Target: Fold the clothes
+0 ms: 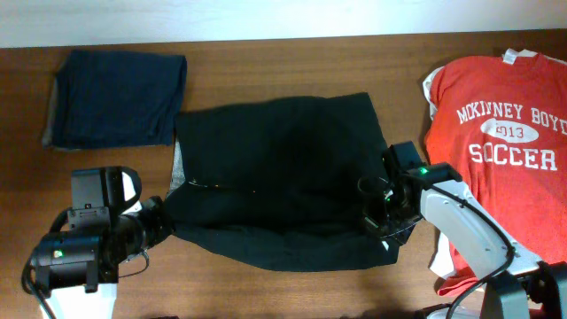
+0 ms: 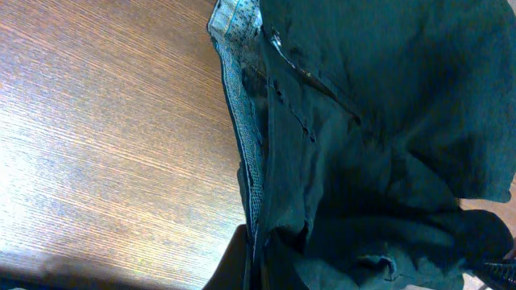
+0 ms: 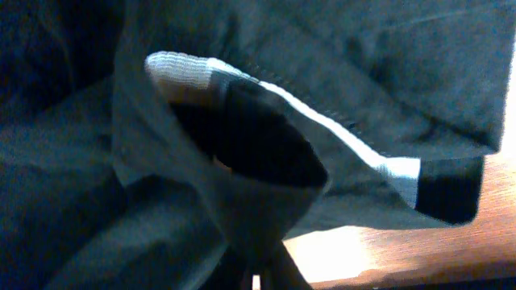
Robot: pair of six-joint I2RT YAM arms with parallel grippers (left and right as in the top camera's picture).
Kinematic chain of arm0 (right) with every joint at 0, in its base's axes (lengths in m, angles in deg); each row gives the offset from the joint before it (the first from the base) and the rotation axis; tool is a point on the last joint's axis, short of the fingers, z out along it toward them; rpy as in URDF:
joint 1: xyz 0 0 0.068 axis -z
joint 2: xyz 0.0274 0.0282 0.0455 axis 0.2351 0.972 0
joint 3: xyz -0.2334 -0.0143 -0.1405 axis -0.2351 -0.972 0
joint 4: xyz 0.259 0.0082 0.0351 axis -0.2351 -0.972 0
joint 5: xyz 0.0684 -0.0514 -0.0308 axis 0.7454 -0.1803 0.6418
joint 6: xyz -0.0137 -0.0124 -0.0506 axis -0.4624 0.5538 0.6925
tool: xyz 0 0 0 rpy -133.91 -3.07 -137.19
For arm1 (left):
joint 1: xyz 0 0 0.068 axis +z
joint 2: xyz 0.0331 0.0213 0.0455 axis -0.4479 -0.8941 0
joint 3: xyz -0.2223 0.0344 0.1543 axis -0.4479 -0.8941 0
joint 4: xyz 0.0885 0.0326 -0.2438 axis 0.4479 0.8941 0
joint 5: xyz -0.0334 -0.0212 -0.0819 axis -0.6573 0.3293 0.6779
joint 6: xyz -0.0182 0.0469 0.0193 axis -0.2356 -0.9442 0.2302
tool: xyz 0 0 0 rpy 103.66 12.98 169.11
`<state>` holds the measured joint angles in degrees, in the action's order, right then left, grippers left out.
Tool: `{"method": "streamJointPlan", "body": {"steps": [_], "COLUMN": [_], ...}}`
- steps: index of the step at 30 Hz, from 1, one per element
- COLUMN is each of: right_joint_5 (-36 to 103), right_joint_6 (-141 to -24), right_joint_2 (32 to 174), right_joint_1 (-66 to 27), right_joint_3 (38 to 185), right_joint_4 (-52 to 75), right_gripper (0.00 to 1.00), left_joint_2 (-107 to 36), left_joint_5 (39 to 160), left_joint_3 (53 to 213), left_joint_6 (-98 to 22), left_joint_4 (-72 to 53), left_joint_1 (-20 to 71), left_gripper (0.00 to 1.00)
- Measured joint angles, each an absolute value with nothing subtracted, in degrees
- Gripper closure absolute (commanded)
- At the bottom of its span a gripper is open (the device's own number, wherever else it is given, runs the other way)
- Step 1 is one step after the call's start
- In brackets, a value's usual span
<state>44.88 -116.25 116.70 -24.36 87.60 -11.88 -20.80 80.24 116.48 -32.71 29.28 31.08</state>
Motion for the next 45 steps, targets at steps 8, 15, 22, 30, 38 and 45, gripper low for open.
{"method": "streamJointPlan", "body": {"steps": [8, 15, 22, 30, 38, 45], "right_joint_5": [36.1, 29.8, 26.9, 22.8, 20.3, 20.3], "right_joint_6": [-111.2, -105.6, -101.6, -101.5, -101.5, -101.3], "right_joint_2": [117.0, 117.1, 120.0, 129.5, 148.9, 151.4], "right_joint_1": [-24.5, -24.5, -24.6, -24.7, -24.7, -24.7], "right_joint_3": [114.3, 128.9, 130.7, 130.7, 130.8, 130.8], "right_joint_4": [-29.8, -24.7, -18.9, -8.1, 7.7, 14.9], "right_gripper": [0.96, 0.96, 0.96, 0.96, 0.95, 0.02], "left_joint_2": [-20.8, -23.8, -31.2, -48.8, -66.8, -70.7], "left_joint_5": [78.8, 78.8, 79.2, 79.8, 79.8, 76.2], "left_joint_3": [116.6, 116.6, 116.6, 116.7, 116.9, 117.0], "left_joint_6": [-33.1, -33.1, -32.6, -32.4, -32.4, -32.4], "left_joint_4": [24.7, 14.4, 4.4, -14.0, -33.7, -39.1], "left_joint_1": [31.1, 31.1, 31.1, 30.2, 28.7, 28.5], "left_gripper": [0.99, 0.99, 0.99, 0.99, 0.99, 0.23]}}
